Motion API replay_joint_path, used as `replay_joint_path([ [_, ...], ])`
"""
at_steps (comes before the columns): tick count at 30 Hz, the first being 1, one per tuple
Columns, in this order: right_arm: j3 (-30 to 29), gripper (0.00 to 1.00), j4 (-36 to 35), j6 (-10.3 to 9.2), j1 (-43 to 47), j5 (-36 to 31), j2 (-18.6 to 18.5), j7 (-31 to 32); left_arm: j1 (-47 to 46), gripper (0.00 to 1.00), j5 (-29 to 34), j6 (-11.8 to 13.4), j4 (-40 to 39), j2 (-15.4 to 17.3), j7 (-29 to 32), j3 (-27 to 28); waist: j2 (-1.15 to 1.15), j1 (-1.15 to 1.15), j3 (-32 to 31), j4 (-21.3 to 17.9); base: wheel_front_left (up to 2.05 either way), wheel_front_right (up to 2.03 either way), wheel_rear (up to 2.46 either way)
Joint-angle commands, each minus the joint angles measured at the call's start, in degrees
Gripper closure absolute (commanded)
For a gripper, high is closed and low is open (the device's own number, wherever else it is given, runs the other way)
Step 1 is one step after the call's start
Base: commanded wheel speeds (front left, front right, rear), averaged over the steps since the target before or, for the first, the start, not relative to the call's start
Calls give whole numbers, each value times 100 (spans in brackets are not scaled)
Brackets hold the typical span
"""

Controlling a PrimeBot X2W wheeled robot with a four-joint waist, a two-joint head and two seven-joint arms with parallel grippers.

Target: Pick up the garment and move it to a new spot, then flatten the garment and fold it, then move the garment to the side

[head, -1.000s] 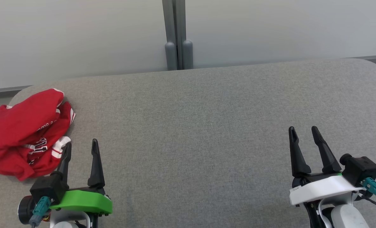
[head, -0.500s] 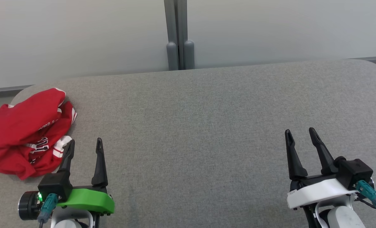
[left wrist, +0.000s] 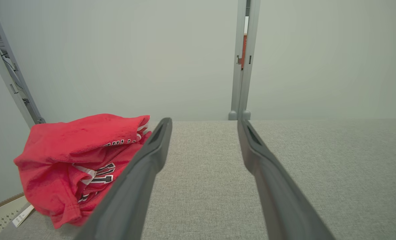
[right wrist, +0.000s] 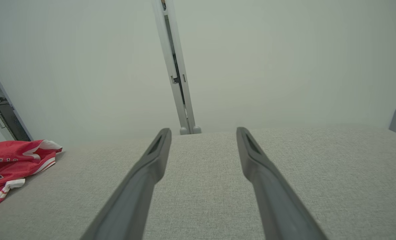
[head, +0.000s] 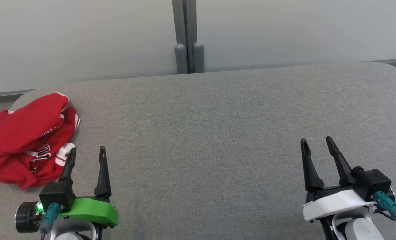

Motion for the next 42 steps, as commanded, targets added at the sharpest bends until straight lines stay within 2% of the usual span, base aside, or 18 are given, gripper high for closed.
replay_joint_path([
  [1, -19, 0, 22, 16, -12, 55, -24, -3, 58, 0, -48, 30, -36, 49, 23, 13, 0, 0, 3, 3, 0, 0, 0],
  [27, -66, 0, 19, 16, -6, 208, -23, 99, 97, 0, -148, 148, -181, 170, 180, -54, 0, 0, 27, 29, 0, 0, 0],
  [35, -28, 0, 26, 16, 11, 233, -23, 79, 62, 0, -162, 164, -171, 228, 146, -55, 0, 0, 45, 279, 0, 0, 0],
  [42, 15, 0, 34, 16, 39, 246, -23, 67, 18, 0, -198, 168, -154, 260, 105, -80, 0, 0, 46, 676, 0, 0, 0],
])
